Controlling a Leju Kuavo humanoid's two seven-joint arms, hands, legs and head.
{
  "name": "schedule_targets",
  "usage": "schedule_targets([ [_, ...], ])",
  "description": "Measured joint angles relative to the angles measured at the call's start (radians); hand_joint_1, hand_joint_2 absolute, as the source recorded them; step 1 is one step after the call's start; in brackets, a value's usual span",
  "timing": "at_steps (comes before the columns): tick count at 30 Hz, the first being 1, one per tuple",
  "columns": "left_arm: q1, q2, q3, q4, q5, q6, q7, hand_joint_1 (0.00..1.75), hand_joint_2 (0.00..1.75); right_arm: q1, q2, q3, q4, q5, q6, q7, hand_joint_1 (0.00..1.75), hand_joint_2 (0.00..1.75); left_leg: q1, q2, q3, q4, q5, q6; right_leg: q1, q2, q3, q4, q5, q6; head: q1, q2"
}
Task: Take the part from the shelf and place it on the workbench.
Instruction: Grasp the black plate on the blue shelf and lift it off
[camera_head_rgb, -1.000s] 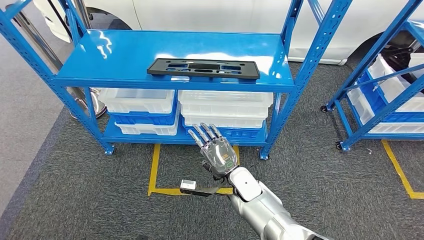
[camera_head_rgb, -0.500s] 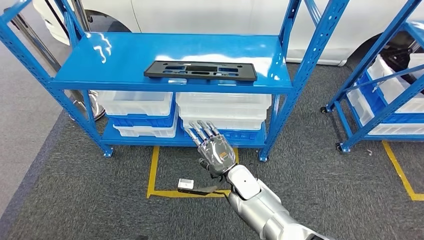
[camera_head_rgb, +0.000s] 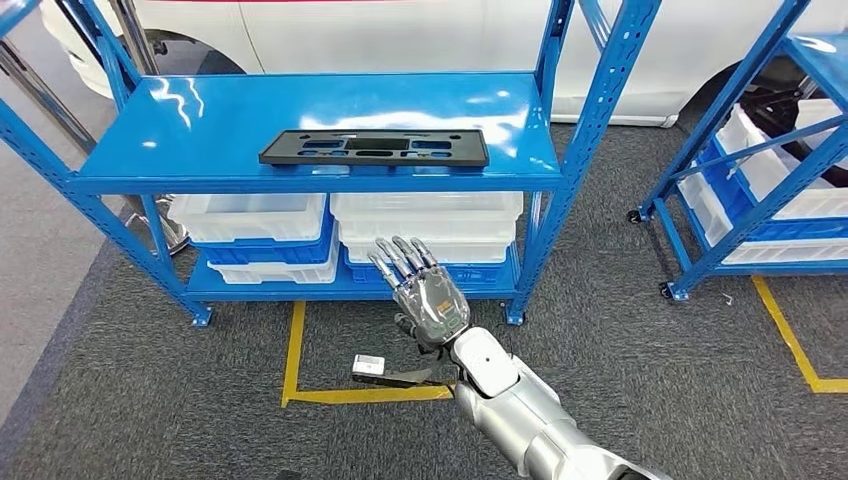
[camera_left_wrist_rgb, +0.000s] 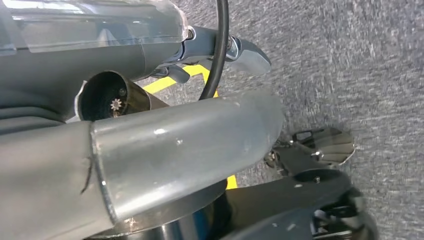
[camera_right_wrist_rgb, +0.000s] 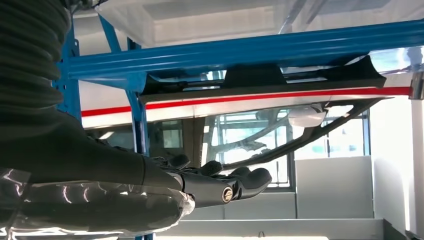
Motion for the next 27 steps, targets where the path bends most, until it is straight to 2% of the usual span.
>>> schedule_targets([
  [1, -0.001, 0.0, 0.0, 0.0, 0.0, 0.0, 0.0, 0.0, 0.0, 0.0, 0.0, 0.0, 0.0, -0.008, 0.001, -0.006, 0.0, 0.0, -0.003, -0.001, 0.004, -0.011, -0.004, 0.003, 0.0, 0.0, -0.002, 0.0, 0.0, 0.005, 0.0, 0.0],
  [4, -0.001, 0.0, 0.0, 0.0, -0.002, -0.001, 0.0, 0.0, 0.0, -0.001, 0.0, 0.002, 0.0, -0.037, 0.002, -0.029, 0.0, 0.0, 0.002, 0.0, 0.011, -0.027, -0.001, 0.013, -0.001, -0.003, -0.006, 0.007, -0.009, 0.021, 0.001, 0.0],
  [6, -0.002, 0.0, 0.0, 0.0, -0.003, -0.002, 0.0, 0.0, 0.0, -0.003, -0.001, 0.009, 0.0, -0.043, 0.001, -0.029, 0.0, 0.87, 0.007, 0.002, 0.018, -0.037, 0.002, 0.023, -0.002, -0.005, -0.037, 0.076, -0.049, 0.031, 0.002, 0.0],
  [8, -0.002, 0.0, 0.0, 0.0, -0.007, -0.004, 0.0, 0.0, 0.0, -0.002, -0.003, 0.018, 0.0, -0.042, 0.0, -0.023, 0.0, 0.87, 0.006, 0.001, 0.019, -0.037, 0.0, 0.027, -0.006, -0.007, -0.104, 0.201, -0.103, 0.037, 0.003, 0.0],
  [9, -0.002, 0.0, 0.0, 0.0, -0.009, -0.004, 0.0, 0.0, 0.0, 0.001, -0.004, 0.022, 0.0, -0.042, 0.0, -0.02, 0.0, 0.44, 0.006, 0.0, 0.02, -0.036, -0.002, 0.028, -0.008, -0.007, -0.133, 0.251, -0.114, 0.04, 0.003, 0.0],
  [10, -0.001, 0.0, 0.0, 0.0, -0.011, -0.004, 0.0, 0.0, 0.0, 0.003, -0.005, 0.026, 0.0, -0.041, 0.0, -0.017, 0.0, 0.0, 0.006, -0.002, 0.021, -0.036, -0.004, 0.027, -0.01, -0.008, -0.146, 0.267, -0.106, 0.042, 0.003, 0.0],
  [11, 0.0, 0.0, 0.0, 0.0, -0.012, -0.003, 0.0, 0.0, 0.0, 0.005, -0.007, 0.029, -0.001, -0.041, 0.0, -0.015, 0.0, 0.0, 0.006, -0.003, 0.024, -0.034, -0.007, 0.026, -0.012, -0.009, -0.14, 0.245, -0.079, 0.042, 0.003, 0.0],
  [13, 0.0, 0.0, 0.0, 0.0, -0.013, -0.003, 0.0, 0.0, 0.0, 0.004, -0.008, 0.032, -0.002, -0.046, 0.0, -0.015, 0.0, 0.0, 0.007, -0.006, 0.032, -0.03, -0.016, 0.022, -0.014, -0.012, -0.085, 0.12, -0.004, 0.038, 0.003, 0.0],
  [14, -0.001, 0.0, 0.0, 0.0, -0.013, -0.003, 0.0, 0.0, 0.0, 0.003, -0.008, 0.034, -0.004, -0.05, 0.0, -0.017, 0.0, 0.0, 0.005, -0.007, 0.035, -0.027, -0.021, 0.018, -0.013, -0.012, -0.057, 0.06, 0.018, 0.034, 0.003, 0.0],
  [15, -0.001, 0.0, 0.0, 0.0, -0.013, -0.003, 0.0, 0.0, 0.0, 0.002, -0.009, 0.036, -0.005, -0.054, 0.0, -0.019, 0.0, 0.0, 0.004, -0.008, 0.036, -0.025, -0.024, 0.013, -0.01, -0.013, -0.038, 0.021, 0.027, 0.03, 0.003, 0.0],
  [16, -0.001, 0.0, 0.0, 0.0, -0.013, -0.003, 0.0, 0.0, 0.0, 0.002, -0.009, 0.037, -0.005, -0.058, 0.0, -0.02, 0.0, 0.0, 0.002, -0.008, 0.035, -0.025, -0.025, 0.007, -0.007, -0.012, -0.031, 0.007, 0.024, 0.027, 0.003, 0.0],
  [18, -0.002, -0.001, 0.0, 0.0, -0.014, -0.003, 0.0, 0.0, 0.0, 0.002, -0.01, 0.04, -0.006, -0.06, 0.0, -0.022, 0.0, 0.87, 0.001, -0.007, 0.035, -0.028, -0.028, -0.004, -0.007, -0.009, -0.029, 0.0, 0.022, 0.018, 0.003, 0.0],
  [20, -0.003, -0.001, 0.0, 0.0, -0.015, -0.003, 0.0, 0.0, 0.0, 0.0, -0.011, 0.042, -0.006, -0.06, 0.0, -0.02, 0.0, 1.75, 0.003, -0.006, 0.027, -0.002, -0.047, -0.014, -0.012, -0.009, -0.019, -0.011, 0.023, 0.005, 0.002, 0.0],
  [22, -0.004, -0.001, 0.0, 0.0, -0.016, -0.003, 0.0, 0.0, 0.0, -0.003, -0.01, 0.046, -0.006, -0.059, 0.0, -0.015, 0.0, 1.75, 0.005, -0.006, -0.021, 0.099, -0.096, -0.021, -0.014, -0.011, -0.011, -0.016, 0.022, -0.005, 0.002, 0.0],
  [24, -0.003, -0.001, 0.0, 0.0, -0.016, -0.003, 0.002, 0.0, 0.0, -0.001, -0.01, 0.051, -0.004, -0.059, 0.0, -0.012, 0.0, 1.75, 0.006, -0.006, -0.092, 0.225, -0.139, -0.026, -0.013, -0.012, -0.009, -0.015, 0.018, -0.01, 0.001, 0.0],
  [25, -0.002, -0.001, 0.0, 0.0, -0.016, -0.003, 0.003, 0.0, 0.0, 0.001, -0.01, 0.053, -0.003, -0.059, 0.0, -0.012, 0.0, 1.75, 0.006, -0.006, -0.112, 0.255, -0.137, -0.027, -0.012, -0.011, -0.007, -0.015, 0.016, -0.01, 0.001, 0.0],
  [26, -0.001, -0.001, 0.0, 0.0, -0.016, -0.003, 0.004, 0.0, 0.0, 0.002, -0.01, 0.055, -0.002, -0.059, 0.0, -0.012, 0.0, 1.75, 0.007, -0.006, -0.113, 0.244, -0.115, -0.027, -0.012, -0.01, -0.005, -0.014, 0.014, -0.01, 0.001, 0.0],
  [27, -0.001, -0.001, 0.0, 0.0, -0.016, -0.003, 0.004, 0.0, 0.0, 0.003, -0.01, 0.056, -0.002, -0.059, 0.0, -0.012, 0.0, 1.75, 0.007, -0.006, -0.095, 0.195, -0.077, -0.026, -0.012, -0.008, -0.001, -0.013, 0.011, -0.008, 0.001, 0.0],
])
